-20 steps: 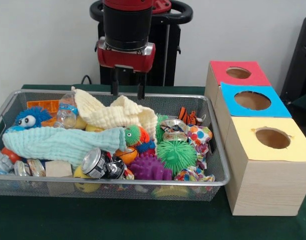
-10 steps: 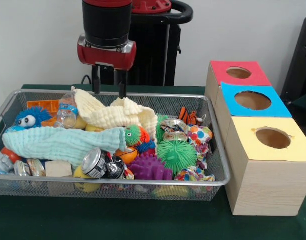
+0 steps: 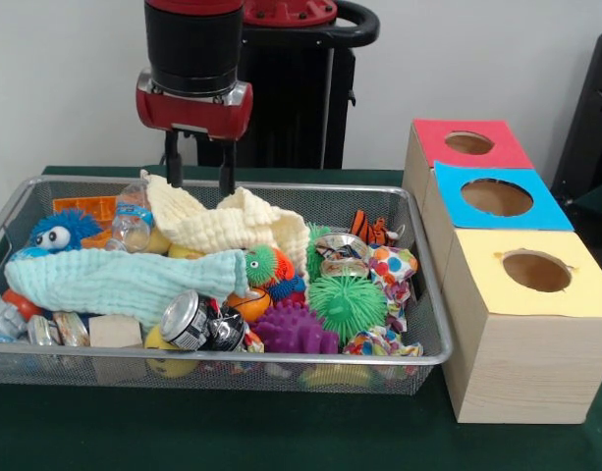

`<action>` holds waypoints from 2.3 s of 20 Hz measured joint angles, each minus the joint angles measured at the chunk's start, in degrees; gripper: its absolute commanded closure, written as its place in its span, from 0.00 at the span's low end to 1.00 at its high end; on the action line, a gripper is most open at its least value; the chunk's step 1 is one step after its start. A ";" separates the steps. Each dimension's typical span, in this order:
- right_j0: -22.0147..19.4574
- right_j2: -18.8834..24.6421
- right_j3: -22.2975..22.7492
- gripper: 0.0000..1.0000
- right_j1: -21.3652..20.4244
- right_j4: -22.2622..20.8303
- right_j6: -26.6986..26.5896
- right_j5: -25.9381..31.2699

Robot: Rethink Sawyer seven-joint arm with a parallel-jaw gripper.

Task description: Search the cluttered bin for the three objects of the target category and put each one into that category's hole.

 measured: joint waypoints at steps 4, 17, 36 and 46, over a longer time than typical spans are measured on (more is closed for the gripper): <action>-1.08 1.23 -0.57 0.00 0.10 -0.59 0.00 0.56; -5.40 4.40 -4.56 0.00 1.47 -5.23 -0.42 2.54; -6.96 7.04 -7.60 0.00 5.10 -10.63 -0.44 2.54; -7.41 7.98 -7.52 0.00 7.26 -11.47 -0.44 2.52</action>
